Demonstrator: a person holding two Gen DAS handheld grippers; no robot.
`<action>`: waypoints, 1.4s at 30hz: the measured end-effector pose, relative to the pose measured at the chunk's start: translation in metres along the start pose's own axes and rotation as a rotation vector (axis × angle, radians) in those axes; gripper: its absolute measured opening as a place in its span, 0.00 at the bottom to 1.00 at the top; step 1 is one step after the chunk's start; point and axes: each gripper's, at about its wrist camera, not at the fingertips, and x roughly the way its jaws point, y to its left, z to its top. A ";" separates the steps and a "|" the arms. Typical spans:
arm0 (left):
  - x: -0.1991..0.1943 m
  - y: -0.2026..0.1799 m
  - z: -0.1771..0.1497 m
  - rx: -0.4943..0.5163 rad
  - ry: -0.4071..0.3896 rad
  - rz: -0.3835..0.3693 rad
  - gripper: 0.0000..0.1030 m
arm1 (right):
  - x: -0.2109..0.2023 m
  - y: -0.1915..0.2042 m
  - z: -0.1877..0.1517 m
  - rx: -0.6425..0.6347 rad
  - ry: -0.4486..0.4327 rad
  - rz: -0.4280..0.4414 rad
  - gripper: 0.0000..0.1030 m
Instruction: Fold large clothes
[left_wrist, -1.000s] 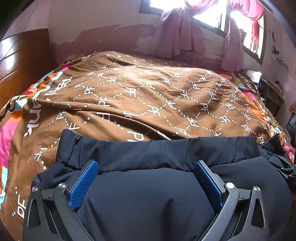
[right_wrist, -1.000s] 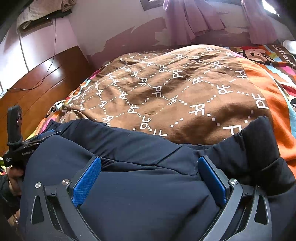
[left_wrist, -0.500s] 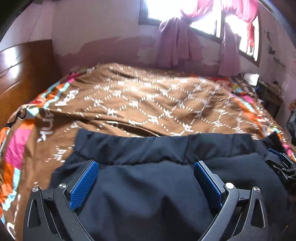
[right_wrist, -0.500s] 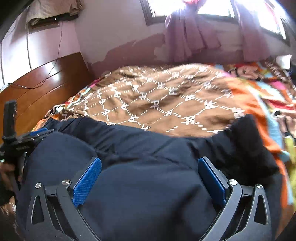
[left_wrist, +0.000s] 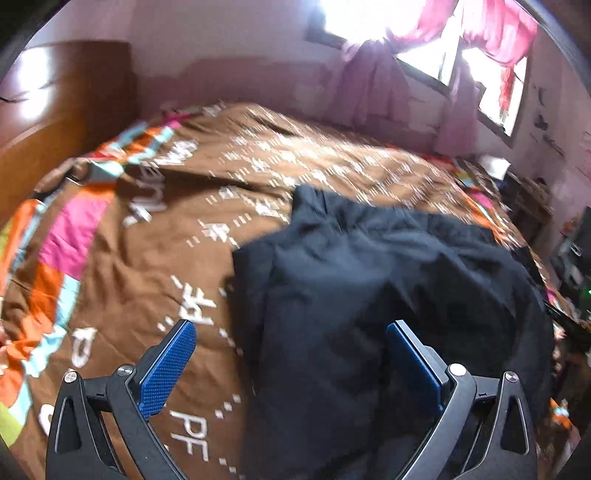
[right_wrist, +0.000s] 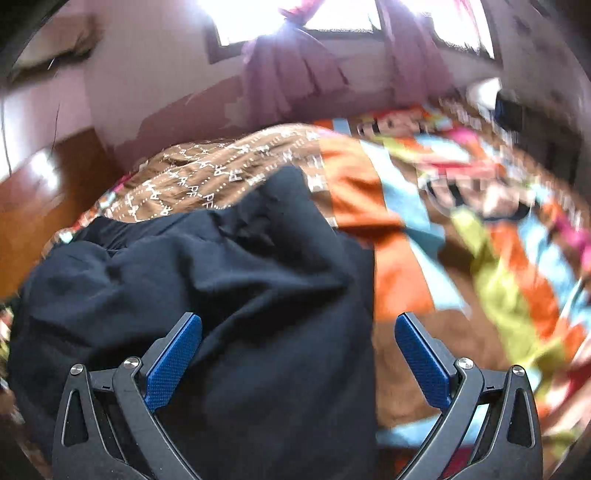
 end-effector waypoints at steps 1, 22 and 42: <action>0.004 -0.001 -0.002 0.011 0.023 -0.014 1.00 | 0.003 -0.006 -0.005 0.024 0.018 0.023 0.99; 0.046 -0.008 -0.012 -0.119 0.277 -0.164 0.94 | 0.013 -0.022 -0.049 0.277 0.239 0.248 0.89; -0.103 -0.069 0.048 -0.045 0.057 -0.139 0.18 | -0.108 0.066 0.019 0.071 0.037 0.284 0.15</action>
